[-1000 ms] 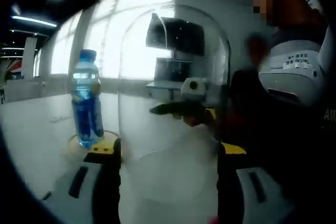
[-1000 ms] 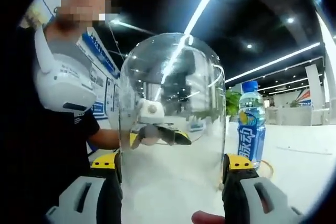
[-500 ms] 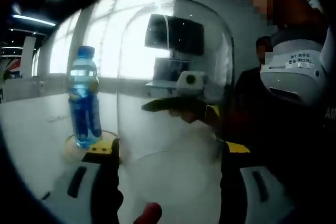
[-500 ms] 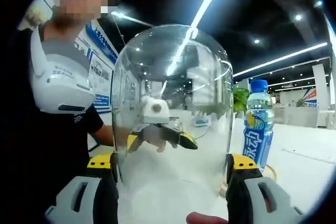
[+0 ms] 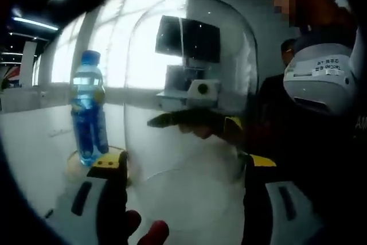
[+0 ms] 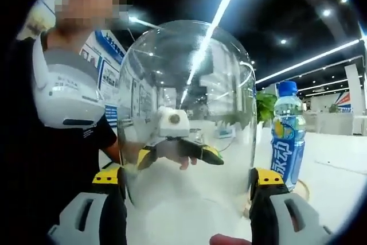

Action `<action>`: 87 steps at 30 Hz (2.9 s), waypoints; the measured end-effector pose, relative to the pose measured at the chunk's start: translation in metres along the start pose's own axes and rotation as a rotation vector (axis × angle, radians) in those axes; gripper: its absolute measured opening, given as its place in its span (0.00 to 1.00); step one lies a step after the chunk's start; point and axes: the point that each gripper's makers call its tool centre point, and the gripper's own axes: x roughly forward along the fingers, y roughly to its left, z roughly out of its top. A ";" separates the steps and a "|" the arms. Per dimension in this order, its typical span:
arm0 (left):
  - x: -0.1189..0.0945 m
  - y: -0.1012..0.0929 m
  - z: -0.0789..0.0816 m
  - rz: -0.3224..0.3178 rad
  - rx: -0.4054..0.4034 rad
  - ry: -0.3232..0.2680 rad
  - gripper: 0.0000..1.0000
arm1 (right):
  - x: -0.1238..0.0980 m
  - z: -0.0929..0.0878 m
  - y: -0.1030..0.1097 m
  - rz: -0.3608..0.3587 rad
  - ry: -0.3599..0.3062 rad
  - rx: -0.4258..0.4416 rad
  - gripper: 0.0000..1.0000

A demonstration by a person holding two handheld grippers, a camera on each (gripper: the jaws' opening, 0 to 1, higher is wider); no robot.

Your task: Open the cover put in the Mizone put the cover back on

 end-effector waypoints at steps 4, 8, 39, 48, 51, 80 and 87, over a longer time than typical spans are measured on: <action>0.001 0.000 0.000 -0.006 0.000 -0.005 0.72 | 0.000 0.000 -0.001 0.009 -0.028 0.009 0.85; 0.001 0.000 -0.001 -0.009 0.001 -0.026 0.72 | 0.000 0.000 0.000 0.001 -0.053 0.012 0.85; 0.002 0.000 -0.002 0.017 0.011 -0.038 0.73 | 0.002 0.000 0.001 -0.011 -0.066 0.009 0.87; 0.003 -0.001 -0.003 0.018 0.018 -0.037 0.73 | 0.003 0.000 0.001 -0.012 -0.070 0.011 0.88; 0.004 -0.001 -0.003 0.017 0.018 -0.039 0.73 | 0.003 0.000 0.001 -0.015 -0.067 0.010 0.88; 0.005 -0.001 -0.003 0.027 0.022 -0.046 0.74 | 0.004 -0.007 -0.001 -0.007 -0.034 0.083 0.89; 0.007 -0.001 -0.001 0.019 0.000 -0.054 0.76 | 0.005 -0.009 -0.003 0.001 0.010 0.095 0.89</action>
